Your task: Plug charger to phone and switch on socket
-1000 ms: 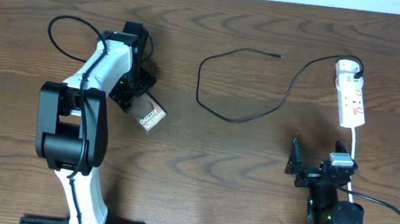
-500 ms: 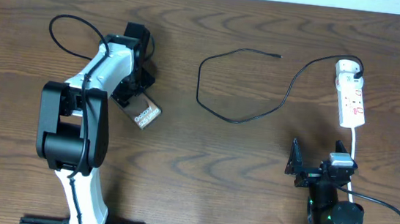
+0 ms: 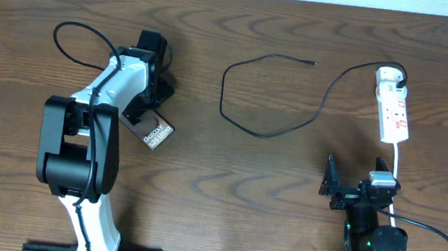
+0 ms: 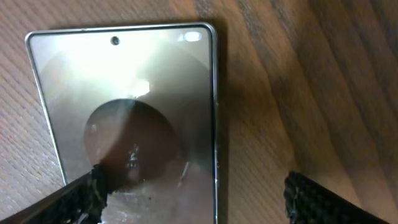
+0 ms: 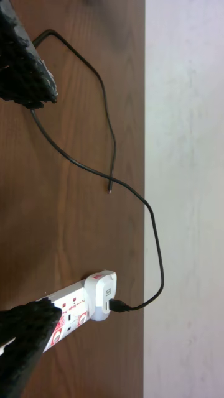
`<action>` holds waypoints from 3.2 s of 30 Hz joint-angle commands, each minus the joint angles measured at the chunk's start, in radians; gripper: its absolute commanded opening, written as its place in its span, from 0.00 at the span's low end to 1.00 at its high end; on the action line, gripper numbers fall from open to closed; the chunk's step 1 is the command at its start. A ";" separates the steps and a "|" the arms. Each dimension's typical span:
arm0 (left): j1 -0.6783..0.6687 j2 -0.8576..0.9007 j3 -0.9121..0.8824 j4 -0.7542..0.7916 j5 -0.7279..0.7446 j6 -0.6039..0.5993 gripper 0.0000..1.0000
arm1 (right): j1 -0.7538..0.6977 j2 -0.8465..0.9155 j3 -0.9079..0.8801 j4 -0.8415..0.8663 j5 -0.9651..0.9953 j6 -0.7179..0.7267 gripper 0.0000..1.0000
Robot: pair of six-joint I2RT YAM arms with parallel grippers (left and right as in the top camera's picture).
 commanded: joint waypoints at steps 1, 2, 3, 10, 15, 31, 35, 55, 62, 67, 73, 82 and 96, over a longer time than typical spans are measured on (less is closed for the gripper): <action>-0.001 -0.061 -0.020 -0.006 -0.009 0.008 0.91 | -0.006 -0.004 -0.001 -0.004 -0.002 -0.012 0.99; -0.001 -0.083 -0.019 -0.006 -0.009 0.007 0.91 | -0.006 -0.004 -0.001 -0.004 -0.002 -0.012 0.99; 0.000 -0.108 -0.019 -0.006 -0.010 0.008 0.91 | -0.006 -0.004 -0.001 -0.004 -0.002 -0.012 0.99; 0.001 -0.264 -0.019 -0.061 -0.055 -0.008 0.93 | -0.006 -0.004 -0.001 -0.004 -0.002 -0.012 0.99; 0.001 -0.232 -0.053 -0.092 -0.047 -0.051 0.93 | -0.006 -0.004 -0.001 -0.004 -0.002 -0.012 0.99; 0.074 -0.224 -0.287 0.136 0.044 -0.076 0.94 | -0.006 -0.004 -0.001 -0.004 -0.002 -0.012 0.99; 0.074 -0.224 -0.322 0.193 0.074 -0.053 0.95 | -0.006 -0.004 -0.001 -0.004 -0.002 -0.012 0.99; 0.074 -0.102 -0.329 0.221 0.104 -0.034 0.95 | -0.006 -0.004 -0.001 -0.004 -0.002 -0.012 0.99; 0.075 -0.098 -0.326 0.253 0.134 -0.038 0.95 | -0.006 -0.004 -0.001 -0.004 -0.002 -0.012 0.99; 0.075 -0.091 -0.325 0.232 0.138 -0.077 0.95 | -0.006 -0.004 -0.001 -0.004 -0.002 -0.012 0.99; 0.075 -0.053 -0.325 0.216 0.138 -0.076 0.95 | -0.006 -0.004 -0.001 -0.004 -0.003 -0.012 0.99; 0.075 0.008 -0.325 0.180 0.138 -0.074 0.95 | -0.006 -0.004 -0.001 -0.004 -0.002 -0.012 0.99; 0.075 0.008 -0.325 0.118 0.111 -0.031 0.95 | -0.006 -0.004 -0.001 -0.004 -0.002 -0.012 0.99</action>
